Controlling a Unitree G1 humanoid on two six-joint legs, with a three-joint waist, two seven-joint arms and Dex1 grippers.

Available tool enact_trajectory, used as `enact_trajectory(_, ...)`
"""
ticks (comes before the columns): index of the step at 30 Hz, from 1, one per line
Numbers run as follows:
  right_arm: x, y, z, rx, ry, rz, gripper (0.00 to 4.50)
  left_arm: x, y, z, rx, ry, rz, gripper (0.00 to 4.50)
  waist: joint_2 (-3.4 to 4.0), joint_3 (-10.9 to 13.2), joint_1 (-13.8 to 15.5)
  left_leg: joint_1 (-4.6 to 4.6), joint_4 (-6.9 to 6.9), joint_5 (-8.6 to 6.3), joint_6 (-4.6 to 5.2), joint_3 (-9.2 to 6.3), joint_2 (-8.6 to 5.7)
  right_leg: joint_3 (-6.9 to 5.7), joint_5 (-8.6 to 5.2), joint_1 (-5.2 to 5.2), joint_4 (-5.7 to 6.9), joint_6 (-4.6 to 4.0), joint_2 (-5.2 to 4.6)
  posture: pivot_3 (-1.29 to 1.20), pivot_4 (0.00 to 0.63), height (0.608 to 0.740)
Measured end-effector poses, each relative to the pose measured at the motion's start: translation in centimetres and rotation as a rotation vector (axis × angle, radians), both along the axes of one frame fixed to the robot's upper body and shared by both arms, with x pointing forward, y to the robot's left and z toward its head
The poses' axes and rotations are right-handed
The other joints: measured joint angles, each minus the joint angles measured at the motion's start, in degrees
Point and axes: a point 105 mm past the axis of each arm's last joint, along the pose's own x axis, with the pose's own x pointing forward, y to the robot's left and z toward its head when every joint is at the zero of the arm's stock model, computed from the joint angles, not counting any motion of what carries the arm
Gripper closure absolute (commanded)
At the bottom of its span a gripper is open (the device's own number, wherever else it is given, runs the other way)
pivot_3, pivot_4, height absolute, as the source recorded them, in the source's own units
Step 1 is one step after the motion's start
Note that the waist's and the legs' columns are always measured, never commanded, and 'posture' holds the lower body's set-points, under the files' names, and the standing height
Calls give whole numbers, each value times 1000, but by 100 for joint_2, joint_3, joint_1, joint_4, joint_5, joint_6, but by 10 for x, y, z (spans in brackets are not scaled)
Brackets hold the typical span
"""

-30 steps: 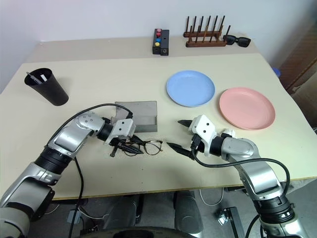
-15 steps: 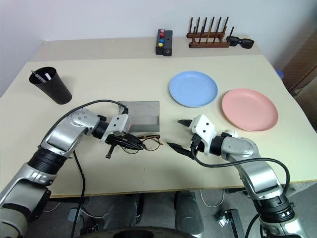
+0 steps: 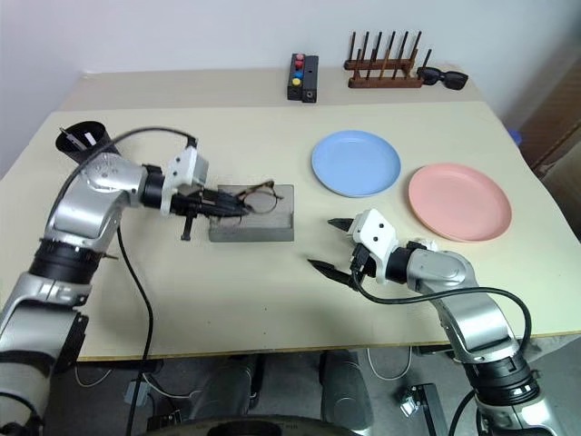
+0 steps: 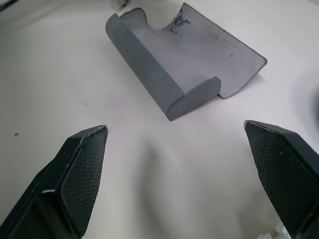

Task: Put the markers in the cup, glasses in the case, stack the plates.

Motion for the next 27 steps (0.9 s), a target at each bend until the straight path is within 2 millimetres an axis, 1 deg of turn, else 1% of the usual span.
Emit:
enact_trajectory(1, 0, 0, 0, 0, 0, -1, 0, 7, 1, 3, 10, -30, 16, 4444, 0, 0, -10, 2, -1, -1, 2, 0, 0, 0, 6, 0, 0, 9, 0, 0, 150, 739)
enact_trajectory(3, 0, 0, 0, 1, -2, 0, 0, 15, 2, 2, 37, -66, 28, 4444, 0, 0, -24, 2, -2, -3, 6, 2, 0, 0, 9, 0, -1, 8, 0, 0, 150, 739)
enact_trajectory(5, 1, 1, 0, 3, -3, 0, 0, 19, 0, -7, 61, -62, 24, 4444, 0, 0, -20, 1, -2, -5, 8, 1, 0, 0, 9, 0, -1, 9, 0, 0, 150, 739)
enact_trajectory(8, 1, 3, 0, 10, -3, 1, 0, 24, -1, -28, 129, -17, 8, 4444, 0, 0, -6, -2, 1, -5, 8, 2, -1, 0, 9, 0, -2, 9, 0, 0, 150, 739)
enact_trajectory(11, 1, 4, 0, 16, -5, -5, 0, 23, 1, -43, 197, 11, -29, 4444, 0, 0, -13, -3, 1, -5, 9, 2, -1, 1, 9, -1, -4, 9, 0, 0, 150, 739)
enact_trajectory(13, 0, 3, -2, 15, 1, -13, 0, 18, 1, -51, 227, 33, -75, 4444, 0, 0, -11, -3, 0, -6, 10, 2, -1, 0, 9, -1, -3, 9, 0, 0, 150, 739)
enact_trajectory(19, -1, 3, -6, 25, 10, -27, 0, 9, 1, -56, 269, 64, -154, 4444, 0, 0, -16, -2, 1, -7, 11, 2, -1, 1, 9, -1, -2, 9, 0, 0, 150, 739)
enact_trajectory(21, -1, 2, -6, 25, 11, -29, 0, 6, 0, -56, 276, 80, -177, 3594, 0, 0, -18, -2, 2, -7, 12, 2, -1, 1, 9, -1, -2, 9, 0, 0, 150, 739)
enact_trajectory(22, -1, 3, -6, 26, 11, -30, 0, 5, 1, -57, 280, 86, -182, 3255, 0, 0, -19, -2, 2, -7, 12, 2, -1, 1, 9, -1, -1, 9, 0, 0, 150, 739)
enact_trajectory(27, -1, 4, -6, 31, 10, -25, 0, 7, 2, -59, 272, 88, -156, 801, 0, 0, -16, -2, 3, -7, 12, 2, 0, 1, 9, -1, -1, 10, 0, 0, 150, 739)
